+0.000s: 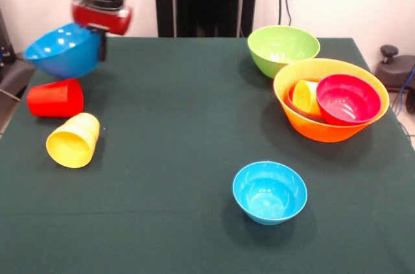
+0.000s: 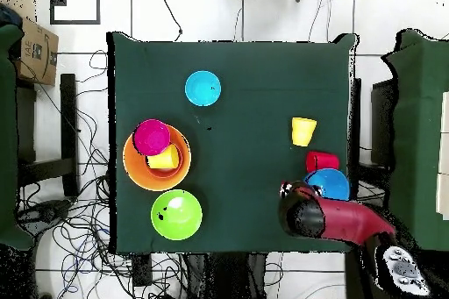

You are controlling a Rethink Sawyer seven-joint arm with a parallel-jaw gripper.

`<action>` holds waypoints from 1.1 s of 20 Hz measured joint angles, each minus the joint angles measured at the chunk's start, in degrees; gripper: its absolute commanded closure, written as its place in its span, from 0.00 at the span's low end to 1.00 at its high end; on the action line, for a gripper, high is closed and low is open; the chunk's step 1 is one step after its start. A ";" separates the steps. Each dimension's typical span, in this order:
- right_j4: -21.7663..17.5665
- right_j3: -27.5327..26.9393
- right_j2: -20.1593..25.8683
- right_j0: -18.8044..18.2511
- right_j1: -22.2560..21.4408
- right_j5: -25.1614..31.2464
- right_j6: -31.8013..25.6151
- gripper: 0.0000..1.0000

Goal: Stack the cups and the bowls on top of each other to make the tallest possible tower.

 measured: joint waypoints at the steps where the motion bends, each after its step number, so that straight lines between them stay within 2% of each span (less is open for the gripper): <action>1: 2.29 0.65 -0.68 3.05 -0.47 0.01 1.82 1.00; 6: 7.21 1.59 -2.22 9.75 -0.52 0.00 6.53 1.00; 12: 14.25 1.80 -4.85 19.83 0.36 0.01 14.25 1.00; 15: 18.83 1.81 -6.43 26.13 1.07 0.00 18.83 1.00; 22: 26.06 1.83 -7.97 34.96 1.52 0.01 24.94 1.00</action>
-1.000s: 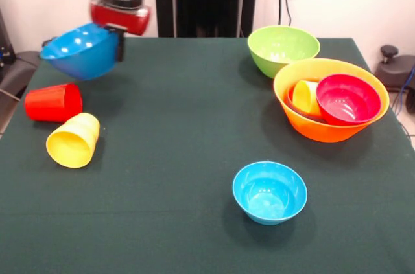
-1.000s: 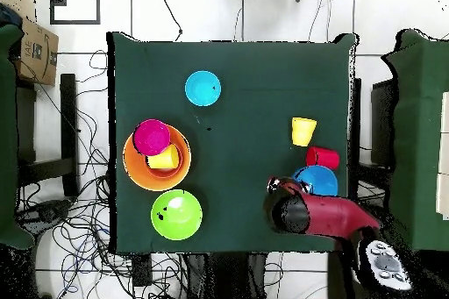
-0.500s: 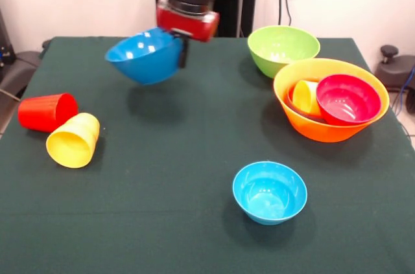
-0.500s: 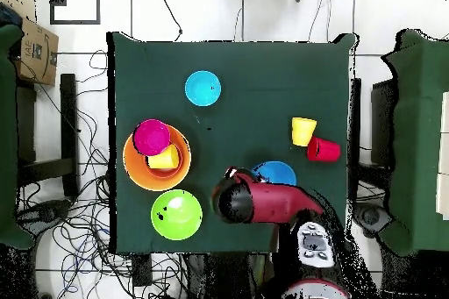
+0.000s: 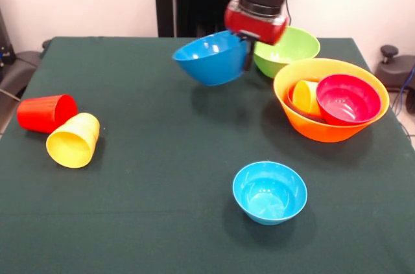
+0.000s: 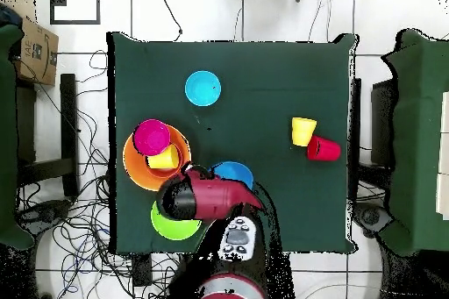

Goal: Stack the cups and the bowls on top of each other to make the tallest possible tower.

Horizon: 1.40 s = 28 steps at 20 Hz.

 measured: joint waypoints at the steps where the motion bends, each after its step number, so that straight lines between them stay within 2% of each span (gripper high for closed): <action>1: 1.01 0.00 -0.08 1.08 -0.11 0.00 0.68 1.00; 7: 2.37 0.03 -0.12 0.99 -2.47 2.11 1.08 1.00; 13: 2.56 0.04 -0.17 -4.42 -9.23 9.96 1.08 1.00; 17: 2.61 -0.52 -0.46 -6.43 -12.61 14.61 1.08 1.00; 22: 2.93 -1.67 -0.56 -6.31 -14.80 17.42 1.08 1.00; 28: 3.55 -3.76 -0.40 -5.57 -15.06 17.51 1.08 1.00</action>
